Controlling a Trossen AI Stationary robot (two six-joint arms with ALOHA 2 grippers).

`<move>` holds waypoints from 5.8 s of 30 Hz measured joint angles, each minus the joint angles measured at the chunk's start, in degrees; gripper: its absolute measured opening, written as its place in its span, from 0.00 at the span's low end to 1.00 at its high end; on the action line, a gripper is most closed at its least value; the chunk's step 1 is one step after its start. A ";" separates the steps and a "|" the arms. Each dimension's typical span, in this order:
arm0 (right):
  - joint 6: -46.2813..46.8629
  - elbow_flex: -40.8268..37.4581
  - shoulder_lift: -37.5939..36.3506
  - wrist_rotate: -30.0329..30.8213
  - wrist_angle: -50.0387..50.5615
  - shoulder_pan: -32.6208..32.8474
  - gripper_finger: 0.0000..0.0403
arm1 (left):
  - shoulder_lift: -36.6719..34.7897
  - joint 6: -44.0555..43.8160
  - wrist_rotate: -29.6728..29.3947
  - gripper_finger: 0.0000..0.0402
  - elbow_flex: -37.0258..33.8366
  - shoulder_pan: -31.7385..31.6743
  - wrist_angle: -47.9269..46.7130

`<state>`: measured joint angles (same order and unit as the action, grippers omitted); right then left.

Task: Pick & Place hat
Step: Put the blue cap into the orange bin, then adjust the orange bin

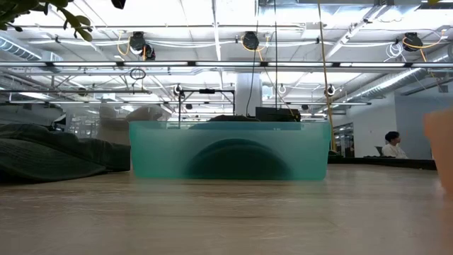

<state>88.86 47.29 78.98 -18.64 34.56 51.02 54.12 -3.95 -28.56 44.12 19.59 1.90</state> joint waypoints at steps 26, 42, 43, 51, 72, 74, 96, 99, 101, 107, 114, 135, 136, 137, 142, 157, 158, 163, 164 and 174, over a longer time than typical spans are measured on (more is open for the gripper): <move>-18.19 -0.17 0.13 20.76 -4.19 -0.78 0.16 | 0.00 0.04 -0.02 0.33 0.00 -0.01 0.03; -16.46 -0.31 -7.18 19.73 -0.11 -1.10 0.16 | 0.00 0.15 -0.02 0.33 0.00 -0.01 0.03; -16.16 -0.31 -7.41 20.06 -0.05 -1.05 0.16 | -0.01 0.15 -0.02 0.33 0.00 -0.02 0.03; -11.43 -0.31 -8.34 18.60 0.29 -1.30 0.19 | 0.01 0.09 -0.02 0.33 0.00 0.00 0.01; -35.84 3.69 -19.21 43.03 -8.04 -1.42 0.19 | -0.01 0.04 -0.02 0.33 0.00 0.00 0.01; -45.24 3.64 -19.17 48.48 -11.94 -1.42 0.19 | 0.01 0.25 -0.03 0.33 0.00 -0.02 0.03; -63.34 23.45 -5.00 50.52 12.50 -12.87 0.01 | 0.00 0.16 -0.04 0.33 0.00 -0.02 -0.43; -55.83 30.78 2.64 35.81 22.06 -13.50 0.02 | 0.00 -0.80 -0.04 0.33 0.00 -0.02 -0.36; -53.57 33.66 7.54 28.80 23.88 -13.02 0.01 | 0.00 -1.25 -0.07 0.33 0.00 -0.02 -0.38; -47.97 37.90 17.42 18.49 24.68 -9.47 0.00 | 0.00 -1.33 -0.04 0.33 0.00 -0.02 -0.43; -34.08 37.33 18.71 14.01 26.14 -6.17 0.00 | -0.01 -1.05 -0.04 0.33 0.00 -0.02 -0.41; -20.33 14.85 18.47 2.77 11.49 -1.53 0.00 | 0.00 -0.25 -0.04 0.33 0.00 -0.02 -0.30; -20.17 14.84 18.15 2.01 11.26 -1.49 0.00 | 0.01 -0.26 -0.04 0.33 0.00 -0.01 -0.28; -19.98 14.84 17.69 1.82 10.94 -1.40 0.00 | 0.00 -0.26 -0.04 0.33 0.00 -0.02 -0.28; -16.45 14.51 12.40 2.79 10.36 -1.79 0.00 | -0.01 -0.28 -0.03 0.33 0.00 0.00 -0.26; -18.98 14.55 -0.72 24.48 13.66 -1.74 0.00 | 0.00 -0.39 -0.03 0.33 0.00 -0.02 -0.25; -20.07 14.60 -0.39 25.88 13.61 -2.42 0.00 | -0.01 -0.39 -0.02 0.33 0.00 -0.02 -0.21; -27.21 14.60 3.07 26.32 13.84 -7.22 0.00 | -0.01 -0.39 -0.04 0.33 0.00 -0.02 0.23; -29.02 14.60 3.91 26.33 13.53 -8.20 0.00 | 0.01 -0.39 -0.04 0.33 0.00 -0.02 0.21; -46.58 14.65 7.96 28.89 -2.98 -16.02 0.00 | -0.01 -0.22 -0.03 0.33 0.00 -0.02 0.01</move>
<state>42.29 61.94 86.94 10.25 31.58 35.00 54.11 -4.17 -28.58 44.12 19.57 1.91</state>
